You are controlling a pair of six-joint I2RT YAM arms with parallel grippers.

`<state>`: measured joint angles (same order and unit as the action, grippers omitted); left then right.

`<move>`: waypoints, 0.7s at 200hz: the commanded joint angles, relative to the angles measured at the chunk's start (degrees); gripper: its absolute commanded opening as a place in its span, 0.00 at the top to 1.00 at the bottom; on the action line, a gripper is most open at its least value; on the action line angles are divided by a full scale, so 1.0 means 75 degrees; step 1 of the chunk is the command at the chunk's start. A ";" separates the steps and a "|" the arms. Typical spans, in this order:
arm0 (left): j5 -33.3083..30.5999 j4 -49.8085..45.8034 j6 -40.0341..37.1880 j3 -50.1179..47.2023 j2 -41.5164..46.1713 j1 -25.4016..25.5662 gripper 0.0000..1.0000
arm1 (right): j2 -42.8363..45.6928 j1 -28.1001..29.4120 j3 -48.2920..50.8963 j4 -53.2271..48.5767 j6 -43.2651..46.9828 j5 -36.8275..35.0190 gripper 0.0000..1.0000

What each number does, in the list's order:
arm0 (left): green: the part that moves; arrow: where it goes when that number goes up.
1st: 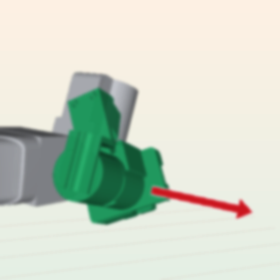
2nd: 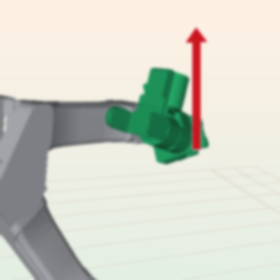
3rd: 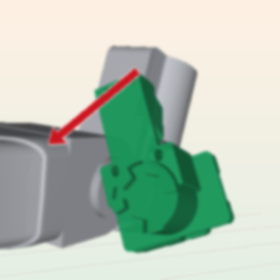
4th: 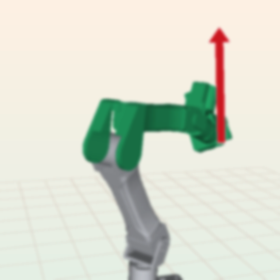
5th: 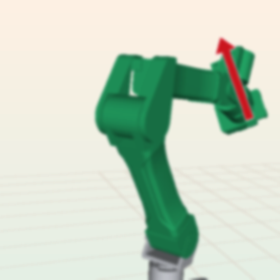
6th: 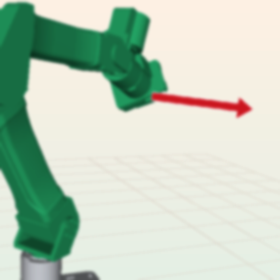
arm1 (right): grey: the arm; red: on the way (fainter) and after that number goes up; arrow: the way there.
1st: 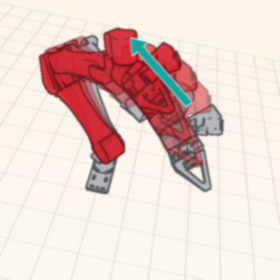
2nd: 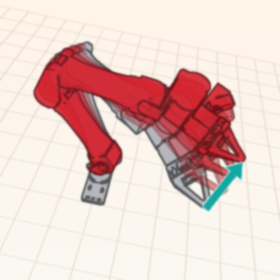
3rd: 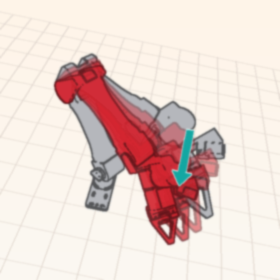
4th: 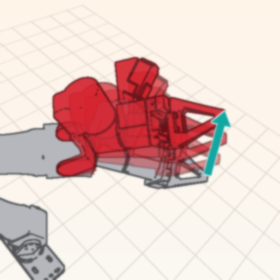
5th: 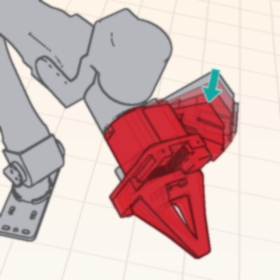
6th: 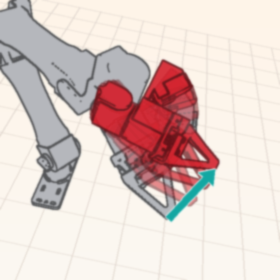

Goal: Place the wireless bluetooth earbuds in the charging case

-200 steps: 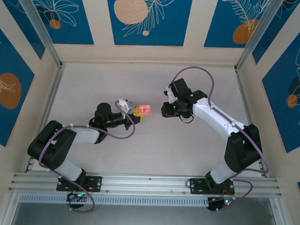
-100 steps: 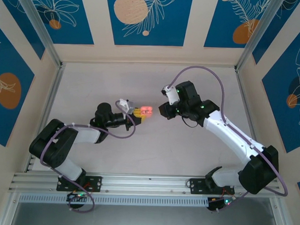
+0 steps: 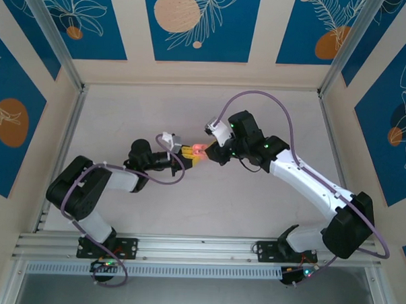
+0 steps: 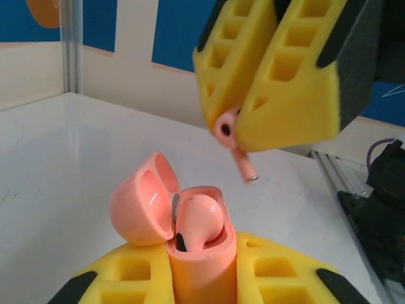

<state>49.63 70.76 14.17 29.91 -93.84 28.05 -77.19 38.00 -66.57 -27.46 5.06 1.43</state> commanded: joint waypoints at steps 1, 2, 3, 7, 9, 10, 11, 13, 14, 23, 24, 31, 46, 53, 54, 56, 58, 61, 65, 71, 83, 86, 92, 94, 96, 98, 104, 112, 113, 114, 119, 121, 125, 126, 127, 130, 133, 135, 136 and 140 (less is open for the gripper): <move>0.0391 0.0902 0.0437 0.0218 -0.0132 0.0080 0.84 | -0.0089 -0.0010 -0.0317 -0.0075 0.0522 -0.0129 0.82; 0.0397 0.0913 0.0446 0.0218 -0.0132 0.0080 0.84 | -0.0096 -0.0007 -0.0321 -0.0076 0.0533 -0.0125 0.82; 0.0400 0.0925 0.0450 0.0219 -0.0138 0.0080 0.84 | -0.0099 -0.0011 -0.0328 -0.0082 0.0539 -0.0128 0.82; 0.0412 0.0960 0.0473 0.0213 -0.0150 0.0080 0.84 | -0.0114 -0.0015 -0.0351 -0.0108 0.0580 -0.0149 0.82; 0.0420 0.0980 0.0488 0.0218 -0.0153 0.0080 0.84 | -0.0120 -0.0021 -0.0357 -0.0114 0.0585 -0.0154 0.82; 0.0423 0.0982 0.0488 0.0218 -0.0155 0.0080 0.84 | -0.0123 -0.0024 -0.0364 -0.0113 0.0600 -0.0155 0.82; 0.0430 0.0982 0.0495 0.0219 -0.0167 0.0080 0.84 | -0.0131 -0.0026 -0.0367 -0.0112 0.0607 -0.0155 0.82; 0.0436 0.0998 0.0508 0.0228 -0.0167 0.0080 0.84 | -0.0145 -0.0033 -0.0373 -0.0126 0.0618 -0.0156 0.82; 0.0443 0.1002 0.0510 0.0229 -0.0167 0.0080 0.84 | -0.0147 -0.0036 -0.0378 -0.0131 0.0628 -0.0162 0.82; 0.0467 0.1046 0.0557 0.0236 -0.0196 0.0080 0.84 | -0.0183 -0.0057 -0.0414 -0.0154 0.0703 -0.0179 0.82; 0.0476 0.1050 0.0564 0.0239 -0.0194 0.0080 0.84 | -0.0196 -0.0060 -0.0416 -0.0151 0.0711 -0.0179 0.82; 0.0491 0.1101 0.0599 0.0245 -0.0214 0.0081 0.84 | -0.0214 -0.0063 -0.0448 -0.0175 0.0770 -0.0191 0.82; 0.0496 0.1210 0.0674 0.0253 -0.0254 0.0086 0.84 | -0.0280 -0.0067 -0.0520 -0.0243 0.0896 -0.0224 0.82; 0.0496 0.1246 0.0697 0.0249 -0.0260 0.0080 0.84 | -0.0290 -0.0074 -0.0532 -0.0270 0.0939 -0.0248 0.82; 0.0496 0.1255 0.0698 0.0257 -0.0267 0.0080 0.84 | -0.0290 -0.0068 -0.0539 -0.0273 0.0947 -0.0249 0.82; 0.0496 0.1268 0.0708 0.0258 -0.0262 0.0080 0.84 | -0.0296 -0.0073 -0.0545 -0.0287 0.0967 -0.0258 0.82; 0.0496 0.1274 0.0711 0.0264 -0.0261 0.0080 0.84 | -0.0312 -0.0080 -0.0552 -0.0296 0.0981 -0.0266 0.82; 0.0494 0.1282 0.0723 0.0265 -0.0267 0.0080 0.84 | -0.0330 -0.0065 -0.0563 -0.0315 0.1009 -0.0281 0.82; 0.0496 0.1292 0.0726 0.0261 -0.0281 0.0080 0.84 | -0.0337 -0.0063 -0.0570 -0.0338 0.1034 -0.0295 0.82; 0.0496 0.1302 0.0736 0.0265 -0.0281 0.0080 0.84 | -0.0346 -0.0063 -0.0581 -0.0363 0.1076 -0.0335 0.82; 0.0496 0.1301 0.0738 0.0266 -0.0275 0.0080 0.84 | -0.0350 -0.0052 -0.0593 -0.0426 0.1173 -0.0420 0.82; 0.0496 0.1300 0.0735 0.0264 -0.0283 0.0080 0.84 | -0.0349 -0.0051 -0.0604 -0.0445 0.1195 -0.0450 0.82; 0.0496 0.1300 0.0735 0.0266 -0.0281 0.0080 0.84 | -0.0340 -0.0033 -0.0614 -0.0482 0.1250 -0.0516 0.82; 0.0496 0.1303 0.0735 0.0266 -0.0281 0.0080 0.84 | -0.0344 -0.0032 -0.0616 -0.0491 0.1265 -0.0542 0.82; 0.0496 0.1303 0.0735 0.0257 -0.0281 0.0080 0.84 | -0.0339 -0.0028 -0.0617 -0.0502 0.1284 -0.0560 0.82; 0.0496 0.1300 0.0735 0.0264 -0.0275 0.0080 0.84 | -0.0341 -0.0028 -0.0626 -0.0514 0.1309 -0.0588 0.82; 0.0496 0.1300 0.0735 0.0266 -0.0284 0.0080 0.84 | -0.0331 -0.0027 -0.0628 -0.0541 0.1356 -0.0658 0.82; 0.0497 0.1300 0.0735 0.0262 -0.0278 0.0080 0.84 | -0.0323 -0.0017 -0.0649 -0.0590 0.1415 -0.0716 0.82; 0.0497 0.1300 0.0735 0.0264 -0.0281 0.0080 0.84 | -0.0319 -0.0016 -0.0650 -0.0591 0.1425 -0.0723 0.82; 0.0497 0.1305 0.0735 0.0259 -0.0283 0.0080 0.84 | -0.0316 -0.0016 -0.0651 -0.0592 0.1430 -0.0726 0.82; 0.0492 0.1302 0.0735 0.0265 -0.0283 0.0080 0.84 | -0.0320 -0.0007 -0.0663 -0.0614 0.1473 -0.0771 0.82; 0.0492 0.1301 0.0735 0.0266 -0.0278 0.0080 0.84 | -0.0324 -0.0005 -0.0669 -0.0624 0.1494 -0.0799 0.82; 0.0485 0.1306 0.0735 0.0266 -0.0275 0.0080 0.84 | -0.0320 0.0007 -0.0675 -0.0636 0.1529 -0.0836 0.82; 0.0491 0.1303 0.0735 0.0266 -0.0280 0.0080 0.84 | -0.0323 0.0013 -0.0675 -0.0643 0.1535 -0.0842 0.83; 0.0488 0.1301 0.0735 0.0260 -0.0282 0.0080 0.84 | -0.0318 0.0016 -0.0681 -0.0647 0.1543 -0.0850 0.83; 0.0492 0.1301 0.0735 0.0265 -0.0277 0.0080 0.84 | -0.0317 0.0025 -0.0686 -0.0668 0.1576 -0.0867 0.82; 0.0496 0.1303 0.0735 0.0263 -0.0276 0.0080 0.84 | -0.0327 0.0036 -0.0696 -0.0679 0.1602 -0.0879 0.83; 0.0490 0.1303 0.0735 0.0265 -0.0277 0.0080 0.84 | -0.0335 0.0041 -0.0707 -0.0690 0.1623 -0.0890 0.83; 0.0488 0.1301 0.0735 0.0265 -0.0275 0.0080 0.84 | -0.0330 0.0048 -0.0709 -0.0694 0.1634 -0.0898 0.83; 0.0494 0.1300 0.0735 0.0260 -0.0270 0.0080 0.84 | -0.0340 0.0074 -0.0715 -0.0708 0.1660 -0.0924 0.83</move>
<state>51.86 77.14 19.22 30.50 -95.77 28.05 -79.46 37.87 -69.52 -30.30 14.41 -3.11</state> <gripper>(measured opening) 0.196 0.180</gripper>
